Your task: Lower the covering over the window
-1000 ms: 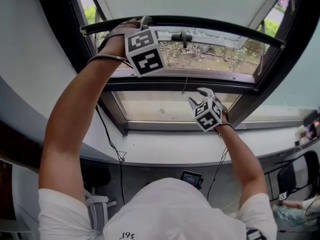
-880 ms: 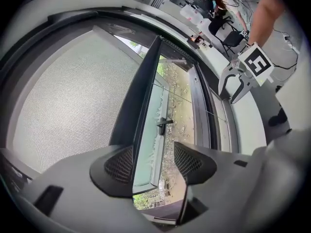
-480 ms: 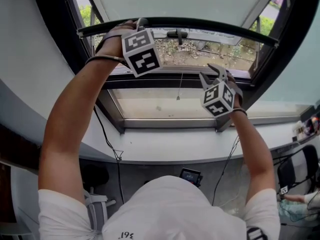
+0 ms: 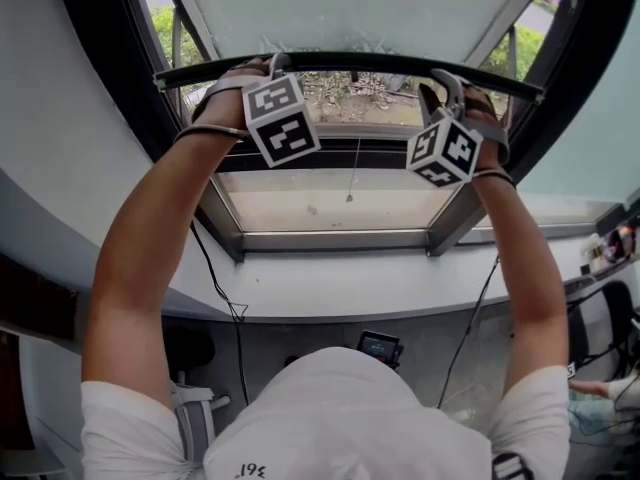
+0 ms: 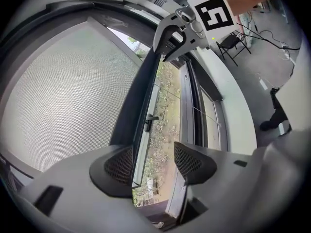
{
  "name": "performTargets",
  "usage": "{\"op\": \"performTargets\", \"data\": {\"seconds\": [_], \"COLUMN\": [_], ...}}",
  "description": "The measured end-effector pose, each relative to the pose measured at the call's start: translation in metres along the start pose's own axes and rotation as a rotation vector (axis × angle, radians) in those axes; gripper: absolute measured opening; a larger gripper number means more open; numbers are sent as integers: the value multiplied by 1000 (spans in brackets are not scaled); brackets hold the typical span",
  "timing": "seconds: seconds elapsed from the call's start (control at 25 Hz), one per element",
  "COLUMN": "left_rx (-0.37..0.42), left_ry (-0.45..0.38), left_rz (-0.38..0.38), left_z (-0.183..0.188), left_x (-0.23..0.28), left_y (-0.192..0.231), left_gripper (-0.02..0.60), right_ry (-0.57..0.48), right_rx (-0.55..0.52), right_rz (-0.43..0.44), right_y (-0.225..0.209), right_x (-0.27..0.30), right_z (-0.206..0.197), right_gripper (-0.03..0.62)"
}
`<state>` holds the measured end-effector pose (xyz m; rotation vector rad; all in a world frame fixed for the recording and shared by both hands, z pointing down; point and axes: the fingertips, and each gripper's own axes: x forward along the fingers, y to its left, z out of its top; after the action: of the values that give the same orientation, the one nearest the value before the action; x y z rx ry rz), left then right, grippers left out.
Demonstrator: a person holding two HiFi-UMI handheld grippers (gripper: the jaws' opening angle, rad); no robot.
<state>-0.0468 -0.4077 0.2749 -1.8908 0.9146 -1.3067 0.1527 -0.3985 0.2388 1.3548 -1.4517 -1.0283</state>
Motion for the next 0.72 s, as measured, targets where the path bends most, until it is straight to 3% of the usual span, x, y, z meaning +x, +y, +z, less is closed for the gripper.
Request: {"op": "performTargets", "data": {"seconds": [0.48,0.72], "left_rx": [-4,6], "left_ry": [7,7], "left_rz": [-28,-23], "left_z": [-4,-6], "left_x": [10,12], "left_y": [-10,-14], "left_gripper": [261,261], "right_ry": [100,115], "right_rx": [-179,-195], "right_rz": [65,54], "right_y": [26,31], "right_x": [25,25], "right_z": [-19,-20], "right_gripper": [127,127]}}
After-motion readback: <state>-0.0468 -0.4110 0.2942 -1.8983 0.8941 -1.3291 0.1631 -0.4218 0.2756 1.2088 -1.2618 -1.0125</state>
